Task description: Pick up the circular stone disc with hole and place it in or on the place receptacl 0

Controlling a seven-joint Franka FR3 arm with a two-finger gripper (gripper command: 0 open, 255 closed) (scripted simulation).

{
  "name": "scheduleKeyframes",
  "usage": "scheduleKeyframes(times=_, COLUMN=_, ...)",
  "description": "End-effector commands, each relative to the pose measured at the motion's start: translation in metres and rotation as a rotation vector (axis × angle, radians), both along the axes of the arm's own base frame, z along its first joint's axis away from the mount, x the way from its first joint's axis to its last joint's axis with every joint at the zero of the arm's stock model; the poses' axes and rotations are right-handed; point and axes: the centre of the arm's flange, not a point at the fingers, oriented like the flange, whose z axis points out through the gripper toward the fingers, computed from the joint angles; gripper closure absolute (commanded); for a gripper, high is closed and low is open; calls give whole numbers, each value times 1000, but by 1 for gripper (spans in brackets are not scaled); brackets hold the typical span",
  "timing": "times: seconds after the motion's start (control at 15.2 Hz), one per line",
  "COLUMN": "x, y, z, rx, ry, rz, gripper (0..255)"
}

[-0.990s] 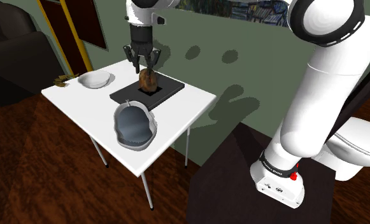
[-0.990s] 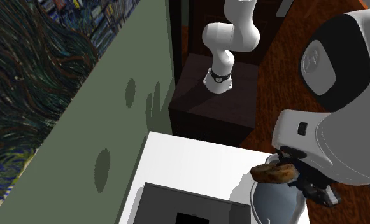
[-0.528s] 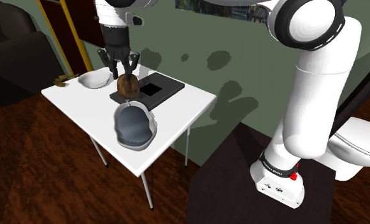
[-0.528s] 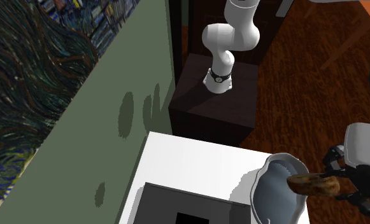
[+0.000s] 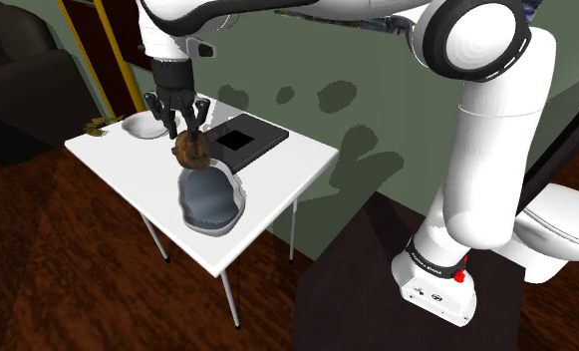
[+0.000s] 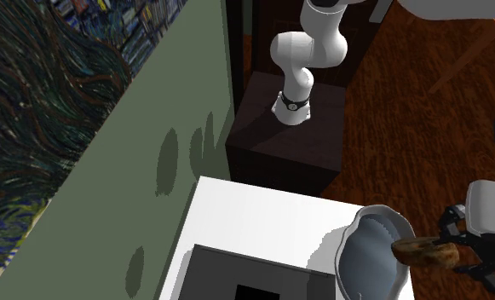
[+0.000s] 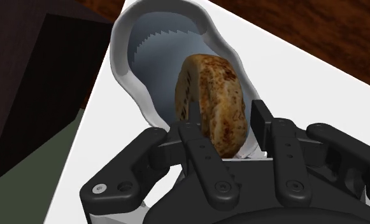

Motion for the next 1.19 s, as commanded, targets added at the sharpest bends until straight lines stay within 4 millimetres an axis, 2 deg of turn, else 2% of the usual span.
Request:
scheduleKeyframes(times=0.0, x=0, y=0, z=-11, rx=0, ry=-1, rz=0, gripper=255)
scheduleKeyframes(times=0.86, x=0, y=0, z=-79, rx=0, ry=-1, rz=0, gripper=255)
scheduleKeyframes(times=1.12, x=0, y=0, z=-82, rx=0, ry=-1, rz=0, gripper=255)
